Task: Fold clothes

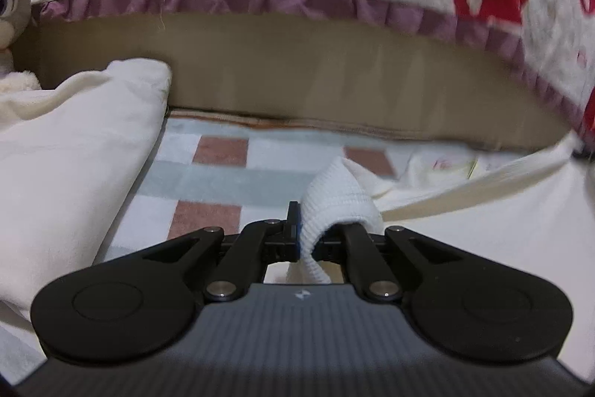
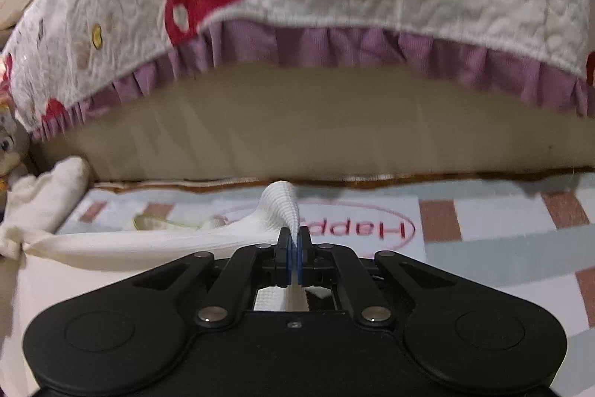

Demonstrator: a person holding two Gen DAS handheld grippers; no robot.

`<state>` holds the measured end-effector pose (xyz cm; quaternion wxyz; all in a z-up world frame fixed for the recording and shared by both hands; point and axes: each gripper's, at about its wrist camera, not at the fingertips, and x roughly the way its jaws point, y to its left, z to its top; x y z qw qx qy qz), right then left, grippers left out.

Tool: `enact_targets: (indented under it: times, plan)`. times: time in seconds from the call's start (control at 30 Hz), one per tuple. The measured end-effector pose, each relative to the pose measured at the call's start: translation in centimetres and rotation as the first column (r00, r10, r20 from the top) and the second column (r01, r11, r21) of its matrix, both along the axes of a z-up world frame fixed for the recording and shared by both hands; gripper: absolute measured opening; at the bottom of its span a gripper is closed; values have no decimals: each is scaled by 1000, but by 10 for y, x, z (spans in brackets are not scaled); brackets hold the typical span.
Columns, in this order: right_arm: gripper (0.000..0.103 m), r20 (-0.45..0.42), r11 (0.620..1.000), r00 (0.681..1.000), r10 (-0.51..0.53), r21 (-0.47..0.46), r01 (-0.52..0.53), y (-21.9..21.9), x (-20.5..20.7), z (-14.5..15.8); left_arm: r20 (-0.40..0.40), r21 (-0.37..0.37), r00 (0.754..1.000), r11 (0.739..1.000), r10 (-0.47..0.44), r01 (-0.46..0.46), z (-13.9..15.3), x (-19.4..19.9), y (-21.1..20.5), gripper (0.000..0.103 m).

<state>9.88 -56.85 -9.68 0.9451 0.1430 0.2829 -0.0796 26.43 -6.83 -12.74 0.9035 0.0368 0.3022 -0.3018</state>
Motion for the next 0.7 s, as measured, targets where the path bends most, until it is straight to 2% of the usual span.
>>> enact_targets:
  times: [0.1, 0.2, 0.23, 0.27, 0.3, 0.33, 0.4, 0.43, 0.47, 0.53, 0.57, 0.63, 0.7]
  plan:
    - [3, -4, 1000, 1000, -2, -23, 2, 0, 9, 1, 47, -13, 999, 1000, 9, -9, 6, 3, -3, 3]
    - [2, 58, 999, 998, -11, -46, 13, 4, 15, 11, 96, -71, 994, 997, 46, -40, 25, 9, 0, 3]
    - [2, 80, 998, 997, -21, -49, 25, 3, 17, 15, 89, -72, 994, 996, 67, -61, 26, 14, 0, 7]
    - [2, 80, 998, 996, -33, -53, 37, 2, 21, 15, 66, -54, 993, 994, 94, -90, 22, 20, -2, 19]
    - [3, 70, 997, 997, -45, -60, 49, 1, 26, 13, 36, -6, 991, 992, 126, -126, 13, 27, -4, 32]
    - [3, 30, 993, 997, -67, -93, 69, 1, 34, 8, 5, 74, 987, 984, 161, -161, -1, 33, -7, 47]
    - [16, -101, 967, 982, -160, -214, 136, 2, 50, -11, -54, 208, 981, 963, 185, -170, -26, 39, -3, 44]
    - [18, -148, 962, 970, -191, -223, 156, 0, 52, -18, -83, 241, 977, 955, 197, -172, -34, 40, 2, 44]
    - [18, -175, 963, 962, -210, -206, 173, -2, 50, -22, -108, 245, 971, 952, 214, -183, -37, 39, 12, 45]
    - [20, -158, 976, 966, -205, -109, 189, -4, 33, -21, -164, 206, 962, 961, 220, -184, -33, 36, 29, 46]
    - [32, -152, 981, 969, -192, -65, 184, -2, 24, -20, -193, 179, 959, 968, 208, -174, -30, 35, 35, 48]
    - [42, -169, 989, 974, -147, -6, 148, 6, 7, -20, -255, 160, 952, 978, 170, -132, -23, 29, 41, 48]
    - [43, -216, 996, 973, -86, 19, 93, 18, -8, -22, -283, 174, 946, 978, 158, -112, -18, 20, 45, 49]
